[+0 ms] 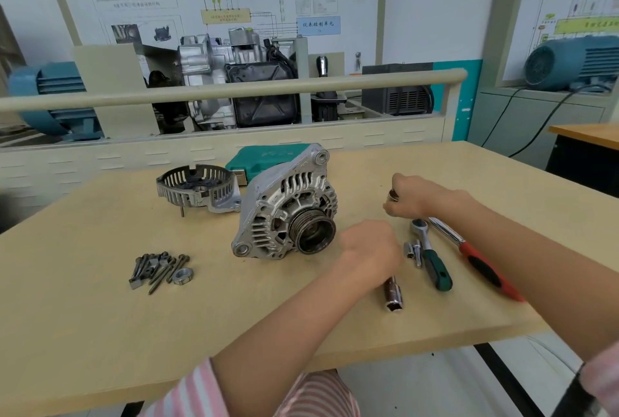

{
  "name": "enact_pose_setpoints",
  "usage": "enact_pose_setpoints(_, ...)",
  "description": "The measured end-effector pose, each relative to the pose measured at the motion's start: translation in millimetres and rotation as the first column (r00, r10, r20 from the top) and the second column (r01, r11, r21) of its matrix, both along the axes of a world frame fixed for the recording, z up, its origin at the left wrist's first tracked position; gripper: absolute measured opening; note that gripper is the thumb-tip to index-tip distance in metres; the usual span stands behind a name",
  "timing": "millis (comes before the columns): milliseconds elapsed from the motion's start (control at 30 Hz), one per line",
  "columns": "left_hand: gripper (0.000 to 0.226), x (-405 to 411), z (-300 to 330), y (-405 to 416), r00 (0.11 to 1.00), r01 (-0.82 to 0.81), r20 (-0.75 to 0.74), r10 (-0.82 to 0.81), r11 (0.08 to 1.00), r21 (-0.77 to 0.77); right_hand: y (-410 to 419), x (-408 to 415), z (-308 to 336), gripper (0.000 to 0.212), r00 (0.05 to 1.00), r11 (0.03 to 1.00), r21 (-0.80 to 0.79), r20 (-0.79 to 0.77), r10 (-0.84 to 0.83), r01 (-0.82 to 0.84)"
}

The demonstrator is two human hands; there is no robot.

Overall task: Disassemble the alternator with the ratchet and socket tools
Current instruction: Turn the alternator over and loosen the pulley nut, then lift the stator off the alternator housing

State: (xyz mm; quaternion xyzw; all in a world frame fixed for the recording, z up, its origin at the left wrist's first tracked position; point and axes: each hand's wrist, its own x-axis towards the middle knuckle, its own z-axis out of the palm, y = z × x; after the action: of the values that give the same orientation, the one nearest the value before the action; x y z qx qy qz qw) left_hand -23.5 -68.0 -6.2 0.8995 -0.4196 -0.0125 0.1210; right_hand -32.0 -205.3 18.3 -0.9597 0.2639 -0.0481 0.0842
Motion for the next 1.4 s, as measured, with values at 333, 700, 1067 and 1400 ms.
enact_pose_setpoints(333, 0.026, -18, -13, -20, 0.974, 0.024, -0.221, -0.043, 0.996, -0.091, -7, 4, -1, 0.034, 0.989, 0.991, -0.112, -0.136, 0.062, -0.077)
enact_pose_setpoints(700, 0.024, -1, -17, 0, 0.78, 0.065, -0.594, -0.198, 0.969, -0.237, -10, 8, -4, 0.048, 0.958, 0.98, -0.201, -0.28, -0.052, -0.006)
enact_pose_setpoints(1067, 0.034, -1, -18, 29, 0.724, 0.075, -0.626, -0.289, 0.936, -0.345, -1, 6, -11, 0.043, 0.985, 0.996, -0.059, 0.165, -0.056, 0.066)
enact_pose_setpoints(1400, 0.021, 12, -33, 100, 0.518, -0.477, -0.798, -0.307, 0.671, -0.567, 73, 48, -4, 0.046, 0.833, 0.427, 0.806, 0.522, -0.184, -0.41)
